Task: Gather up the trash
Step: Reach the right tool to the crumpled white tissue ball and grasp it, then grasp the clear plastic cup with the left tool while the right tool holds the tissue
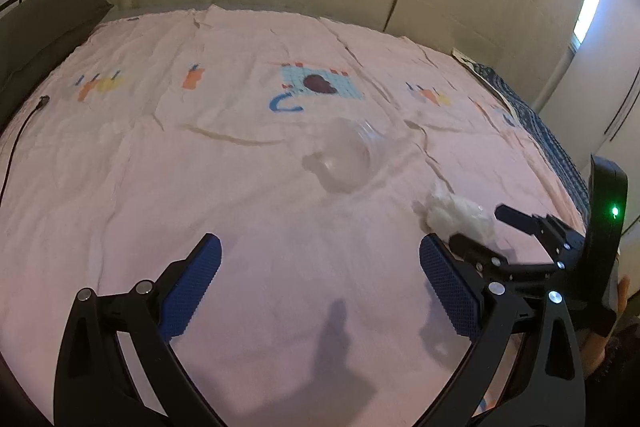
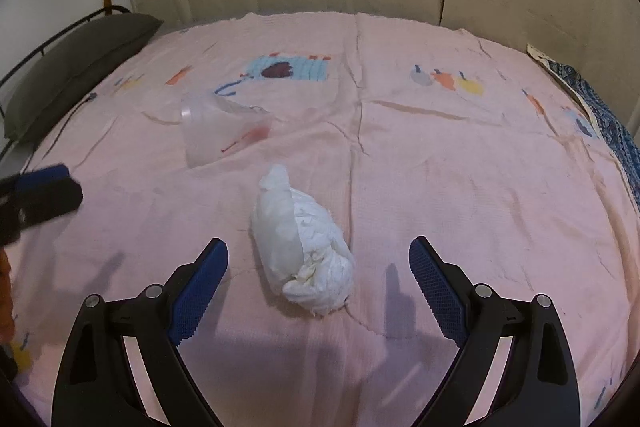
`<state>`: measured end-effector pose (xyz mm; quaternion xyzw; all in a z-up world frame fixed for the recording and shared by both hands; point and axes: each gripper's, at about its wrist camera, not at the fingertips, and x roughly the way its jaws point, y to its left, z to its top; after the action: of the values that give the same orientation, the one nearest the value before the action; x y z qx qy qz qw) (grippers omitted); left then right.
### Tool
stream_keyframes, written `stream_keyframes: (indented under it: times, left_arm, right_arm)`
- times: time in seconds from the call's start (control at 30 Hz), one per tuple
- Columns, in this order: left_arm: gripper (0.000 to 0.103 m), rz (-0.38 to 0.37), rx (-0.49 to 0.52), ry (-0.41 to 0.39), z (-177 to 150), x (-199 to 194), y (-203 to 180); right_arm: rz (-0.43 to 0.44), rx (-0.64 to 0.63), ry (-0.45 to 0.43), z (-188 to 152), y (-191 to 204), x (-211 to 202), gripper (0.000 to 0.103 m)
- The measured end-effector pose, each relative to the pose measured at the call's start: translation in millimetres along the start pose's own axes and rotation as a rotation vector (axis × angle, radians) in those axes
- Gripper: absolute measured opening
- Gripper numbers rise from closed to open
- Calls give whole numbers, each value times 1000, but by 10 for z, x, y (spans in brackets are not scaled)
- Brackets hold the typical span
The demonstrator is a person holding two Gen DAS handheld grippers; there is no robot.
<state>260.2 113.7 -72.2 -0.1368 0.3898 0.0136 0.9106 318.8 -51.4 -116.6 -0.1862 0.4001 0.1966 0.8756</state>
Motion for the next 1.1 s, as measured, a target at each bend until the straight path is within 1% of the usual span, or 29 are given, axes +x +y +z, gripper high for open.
stream_keyframes:
  times: [0.07, 0.1, 0.3, 0.37, 0.4, 0.43, 0.47, 0.6, 0.67, 0.73, 0.83, 0.9, 0.97, 1.1]
  left_arm:
    - [97, 31, 6, -4, 58, 51, 22]
    - [97, 30, 4, -4, 85, 75, 26]
    - [97, -13, -19, 10, 268, 303, -23]
    - [97, -34, -26, 9, 317, 341, -68]
    - [97, -53, -28, 5, 351, 363, -96]
    - [97, -61, -30, 3, 367, 379, -114]
    - [97, -71, -36, 4, 390, 413, -130]
    - [97, -94, -70, 10, 424, 574, -142]
    - [97, -95, -70, 11, 434, 656, -150]
    - [97, -104, -80, 29, 449, 752, -137]
    - [97, -128, -110, 74, 455, 914, -111]
    - [97, -139, -127, 86, 467, 987, -100]
    - [97, -156, -141, 90, 478, 1039, -95]
    - [97, -158, -140, 68, 496, 1090, -111]
  right_arm:
    - [16, -6, 1, 18, 4, 28, 88]
    - [18, -9, 3, 28, 7, 45, 88]
    - [25, -24, 1, 83, 12, 87, 87]
    - [3, -45, -4, 100, 25, 101, 74]
    - [8, -53, 2, 100, 35, 114, 59]
    - [30, -62, 15, 101, 43, 140, 51]
    - [46, -65, 23, 106, 46, 156, 39]
    - [12, -99, 15, 152, 60, 134, 38]
    - [5, -73, 16, 177, -8, 115, 38]
    - [5, -42, 15, 201, -85, 99, 38]
    - [26, 6, -5, 244, -196, 28, 38]
    - [37, 25, -20, 282, -245, -27, 38]
    - [53, 34, -34, 305, -274, -73, 38]
    - [71, 44, -40, 326, -314, -90, 38]
